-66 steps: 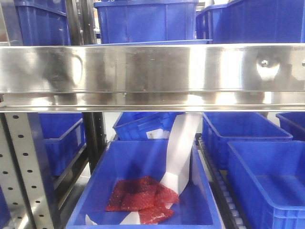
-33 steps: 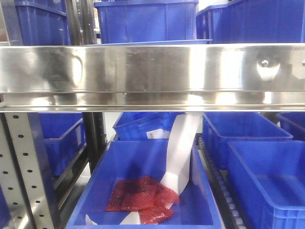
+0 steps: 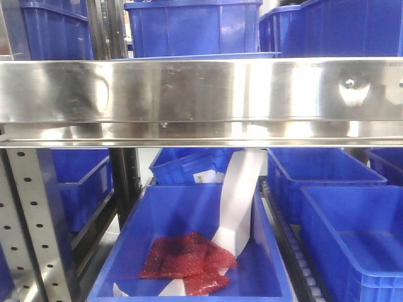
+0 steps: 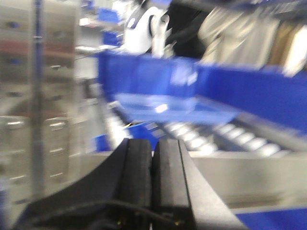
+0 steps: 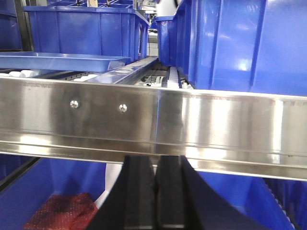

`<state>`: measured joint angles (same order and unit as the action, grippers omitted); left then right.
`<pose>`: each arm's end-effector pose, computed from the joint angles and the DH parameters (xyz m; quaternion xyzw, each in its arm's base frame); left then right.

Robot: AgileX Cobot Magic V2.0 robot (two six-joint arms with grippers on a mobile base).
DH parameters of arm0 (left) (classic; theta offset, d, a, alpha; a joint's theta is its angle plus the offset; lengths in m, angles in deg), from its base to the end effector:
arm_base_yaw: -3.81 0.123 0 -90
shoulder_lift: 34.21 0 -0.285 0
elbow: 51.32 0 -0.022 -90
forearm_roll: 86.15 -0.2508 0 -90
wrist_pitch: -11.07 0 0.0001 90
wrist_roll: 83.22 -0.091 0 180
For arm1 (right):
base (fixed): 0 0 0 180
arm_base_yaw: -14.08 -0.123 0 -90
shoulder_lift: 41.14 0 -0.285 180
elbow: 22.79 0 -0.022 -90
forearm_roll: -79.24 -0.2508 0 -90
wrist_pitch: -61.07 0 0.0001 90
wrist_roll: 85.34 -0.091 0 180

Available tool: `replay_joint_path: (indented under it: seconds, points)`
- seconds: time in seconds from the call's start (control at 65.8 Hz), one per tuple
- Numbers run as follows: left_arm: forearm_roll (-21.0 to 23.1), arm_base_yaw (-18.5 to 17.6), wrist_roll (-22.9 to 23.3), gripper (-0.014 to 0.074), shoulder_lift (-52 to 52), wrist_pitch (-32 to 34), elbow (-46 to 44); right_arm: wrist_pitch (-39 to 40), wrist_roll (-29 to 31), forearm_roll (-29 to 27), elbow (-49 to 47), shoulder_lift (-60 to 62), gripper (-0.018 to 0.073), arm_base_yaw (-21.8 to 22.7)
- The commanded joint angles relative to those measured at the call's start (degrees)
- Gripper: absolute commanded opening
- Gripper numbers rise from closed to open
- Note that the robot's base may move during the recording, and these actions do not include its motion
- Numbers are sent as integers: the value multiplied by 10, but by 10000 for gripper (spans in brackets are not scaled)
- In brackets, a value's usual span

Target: Grab blue tray and place on right shelf

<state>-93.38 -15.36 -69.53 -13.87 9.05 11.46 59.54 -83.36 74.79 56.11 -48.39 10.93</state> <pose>0.0661 -0.0225 0.2816 0.0732 0.6724 -0.1619 0.7185 0.0569 0.0033 0.2013 -0.0049 0.6926 0.0361 0.7204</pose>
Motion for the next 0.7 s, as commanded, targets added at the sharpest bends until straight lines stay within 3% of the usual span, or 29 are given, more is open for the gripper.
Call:
replay_joint_path:
  seconds: [0.0,0.046,0.091,0.258,0.334,0.426,0.517,0.684]
  points:
    - [101,33,-150,-48,-5,7,-17,45,7,6,-13,12,55,4]
    - [143,61,-208,-48,-16,-4,-11,45,7,6,-13,12,55,4]
    - [153,94,-238,-48,-30,-3,2,45,7,6,-13,12,55,4]
    - [153,171,-228,-48,-104,-2,80,45,7,6,-13,12,55,4]
    - [147,174,-187,-48,-143,-2,114,45,7,6,-13,12,55,4]
    - [105,171,-137,-48,-136,34,145,45,7,6,-13,12,55,4]
    - [97,164,-126,-48,-140,96,180,45,7,6,-13,12,55,4]
    - [98,140,-126,-48,-140,47,178,45,7,6,-13,12,55,4]
